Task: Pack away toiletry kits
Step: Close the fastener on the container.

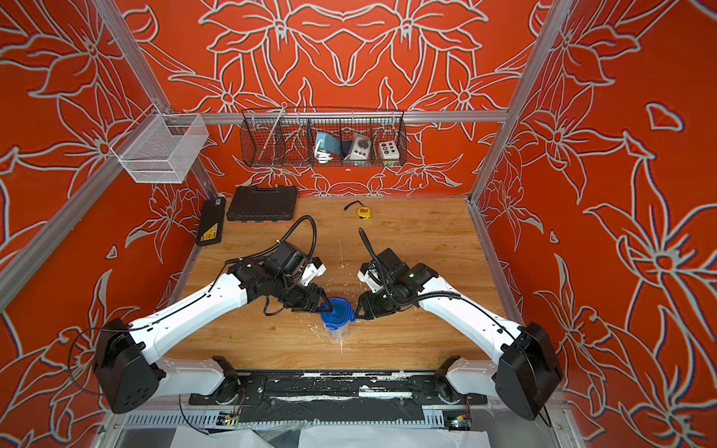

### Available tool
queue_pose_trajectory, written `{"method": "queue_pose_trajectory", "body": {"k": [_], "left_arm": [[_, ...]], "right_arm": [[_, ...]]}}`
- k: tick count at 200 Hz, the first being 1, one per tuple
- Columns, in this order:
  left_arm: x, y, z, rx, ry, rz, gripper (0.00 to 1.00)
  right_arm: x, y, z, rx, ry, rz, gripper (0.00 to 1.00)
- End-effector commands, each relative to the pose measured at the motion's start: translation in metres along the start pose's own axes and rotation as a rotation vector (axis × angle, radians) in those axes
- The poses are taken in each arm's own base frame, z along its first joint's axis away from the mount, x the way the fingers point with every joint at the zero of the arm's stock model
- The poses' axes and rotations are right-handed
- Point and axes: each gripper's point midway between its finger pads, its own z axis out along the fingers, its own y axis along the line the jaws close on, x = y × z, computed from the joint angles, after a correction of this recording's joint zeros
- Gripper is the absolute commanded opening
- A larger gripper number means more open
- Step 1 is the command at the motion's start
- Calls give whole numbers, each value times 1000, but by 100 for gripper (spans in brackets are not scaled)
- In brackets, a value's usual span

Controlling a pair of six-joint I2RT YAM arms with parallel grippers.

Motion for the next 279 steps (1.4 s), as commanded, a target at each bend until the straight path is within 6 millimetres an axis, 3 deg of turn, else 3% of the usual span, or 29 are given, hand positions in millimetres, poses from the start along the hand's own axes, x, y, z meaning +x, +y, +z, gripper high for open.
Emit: {"method": "queue_pose_trajectory", "body": {"k": [1, 110, 203, 244, 279], "left_arm": [[5, -6, 5, 39, 22, -3, 59], [6, -19, 15, 123, 41, -20, 58], [7, -17, 22, 142, 46, -41, 58], [7, -9, 19, 86, 35, -39, 60], [4, -5, 9, 65, 11, -42, 72]], "right_arm": [[2, 2, 6, -18, 9, -5, 53], [-9, 10, 14, -60, -10, -6, 53], [-8, 14, 18, -75, -8, -7, 53], [-7, 3, 8, 6, -25, -10, 53], [-10, -11, -12, 104, -75, -12, 56]]}}
